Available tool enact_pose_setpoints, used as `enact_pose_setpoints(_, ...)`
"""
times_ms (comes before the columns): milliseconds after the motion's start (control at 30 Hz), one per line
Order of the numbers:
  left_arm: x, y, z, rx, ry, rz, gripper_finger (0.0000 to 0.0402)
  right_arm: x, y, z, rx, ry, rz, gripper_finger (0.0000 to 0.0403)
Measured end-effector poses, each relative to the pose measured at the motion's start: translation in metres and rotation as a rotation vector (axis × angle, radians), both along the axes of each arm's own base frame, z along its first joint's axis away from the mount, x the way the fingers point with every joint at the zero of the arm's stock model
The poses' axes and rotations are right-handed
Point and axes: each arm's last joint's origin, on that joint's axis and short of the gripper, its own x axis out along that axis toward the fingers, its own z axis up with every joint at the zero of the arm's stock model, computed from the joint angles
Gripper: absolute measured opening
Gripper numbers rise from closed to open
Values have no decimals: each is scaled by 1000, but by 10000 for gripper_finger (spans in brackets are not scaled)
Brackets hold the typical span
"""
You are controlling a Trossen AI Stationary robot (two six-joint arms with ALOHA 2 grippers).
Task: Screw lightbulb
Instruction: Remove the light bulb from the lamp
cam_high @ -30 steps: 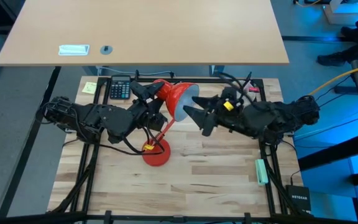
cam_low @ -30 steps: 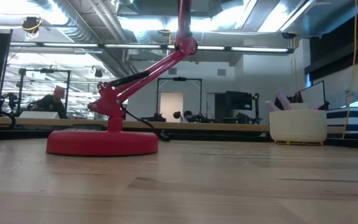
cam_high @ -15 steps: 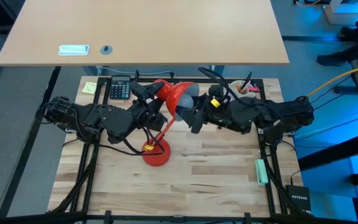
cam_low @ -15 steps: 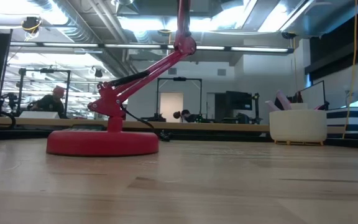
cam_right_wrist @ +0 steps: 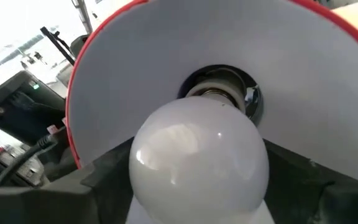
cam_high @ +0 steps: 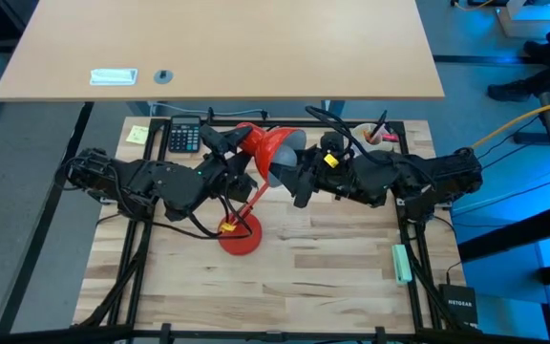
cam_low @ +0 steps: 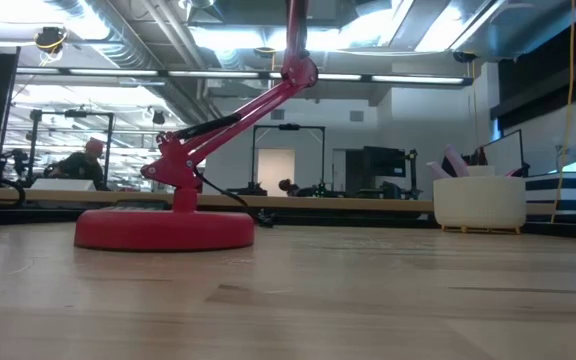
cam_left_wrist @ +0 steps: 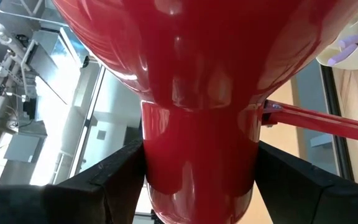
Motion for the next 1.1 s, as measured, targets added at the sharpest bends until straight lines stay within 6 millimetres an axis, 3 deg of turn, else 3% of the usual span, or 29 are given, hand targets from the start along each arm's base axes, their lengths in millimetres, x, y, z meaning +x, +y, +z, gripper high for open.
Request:
enact_pose_setpoints(200, 0, 0, 0, 1, 1, 0, 262, 0, 0, 0, -97, 37, 2, 242)
enact_pose_setpoints(567, 0, 0, 0, 2, 3, 0, 262, 0, 0, -1, -480, 179, 21, 260)
enact_pose_setpoints(1100, 0, 1, 0, 14, 14, 8, 262, -1, -2, -2, -1494, 637, -10, 256)
